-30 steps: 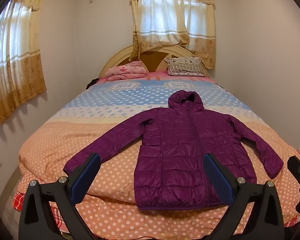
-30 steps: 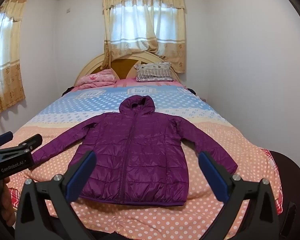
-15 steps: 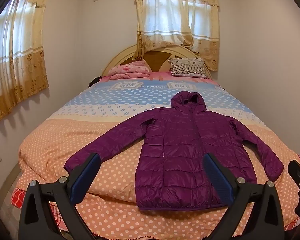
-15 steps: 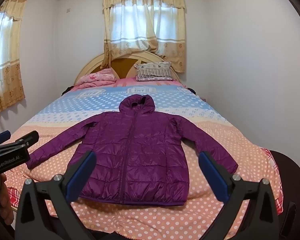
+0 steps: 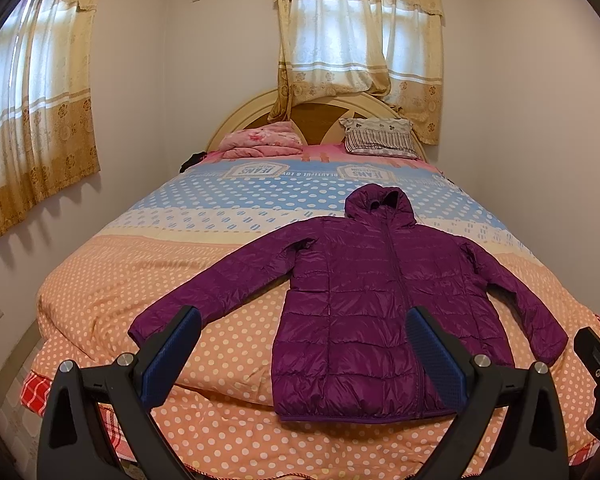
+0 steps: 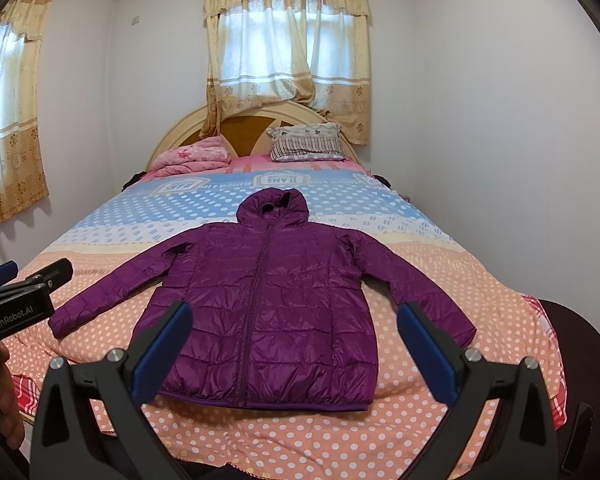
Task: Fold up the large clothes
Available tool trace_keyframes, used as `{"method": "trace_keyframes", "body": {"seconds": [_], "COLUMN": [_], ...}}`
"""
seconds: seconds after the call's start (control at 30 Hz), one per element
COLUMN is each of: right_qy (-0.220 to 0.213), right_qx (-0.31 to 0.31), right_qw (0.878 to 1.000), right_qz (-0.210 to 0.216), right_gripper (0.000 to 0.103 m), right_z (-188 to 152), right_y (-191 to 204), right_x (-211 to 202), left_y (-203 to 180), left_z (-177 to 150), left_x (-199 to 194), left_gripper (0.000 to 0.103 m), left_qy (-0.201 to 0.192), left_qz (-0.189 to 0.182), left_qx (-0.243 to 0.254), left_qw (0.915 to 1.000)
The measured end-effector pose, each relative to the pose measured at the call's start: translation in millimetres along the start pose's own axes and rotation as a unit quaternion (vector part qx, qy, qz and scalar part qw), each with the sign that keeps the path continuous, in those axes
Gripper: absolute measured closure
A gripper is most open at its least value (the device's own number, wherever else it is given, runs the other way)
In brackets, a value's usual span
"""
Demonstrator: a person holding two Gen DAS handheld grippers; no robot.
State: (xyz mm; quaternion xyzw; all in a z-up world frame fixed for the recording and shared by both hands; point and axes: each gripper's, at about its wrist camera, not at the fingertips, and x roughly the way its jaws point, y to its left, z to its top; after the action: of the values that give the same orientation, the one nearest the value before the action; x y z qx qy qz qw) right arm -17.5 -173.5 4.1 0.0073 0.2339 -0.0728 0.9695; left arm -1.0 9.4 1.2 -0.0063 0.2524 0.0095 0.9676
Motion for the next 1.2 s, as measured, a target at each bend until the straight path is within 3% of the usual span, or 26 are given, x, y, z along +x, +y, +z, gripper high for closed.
{"method": "trace_keyframes", "body": {"seconds": [1.2], "right_qy": [0.005], "right_qx": [0.000], "right_qw": [1.000], "right_qz": [0.000], "right_gripper": [0.000], "right_z": [-6.9], "right_y": [-0.7], "right_x": [5.6], "left_y": [1.9], "left_z": [-0.1], "left_x": [4.8], "left_gripper": [0.001], "left_qy": [0.001], "left_qz": [0.000], "left_qx": [-0.005], "left_qw": [1.0000]}}
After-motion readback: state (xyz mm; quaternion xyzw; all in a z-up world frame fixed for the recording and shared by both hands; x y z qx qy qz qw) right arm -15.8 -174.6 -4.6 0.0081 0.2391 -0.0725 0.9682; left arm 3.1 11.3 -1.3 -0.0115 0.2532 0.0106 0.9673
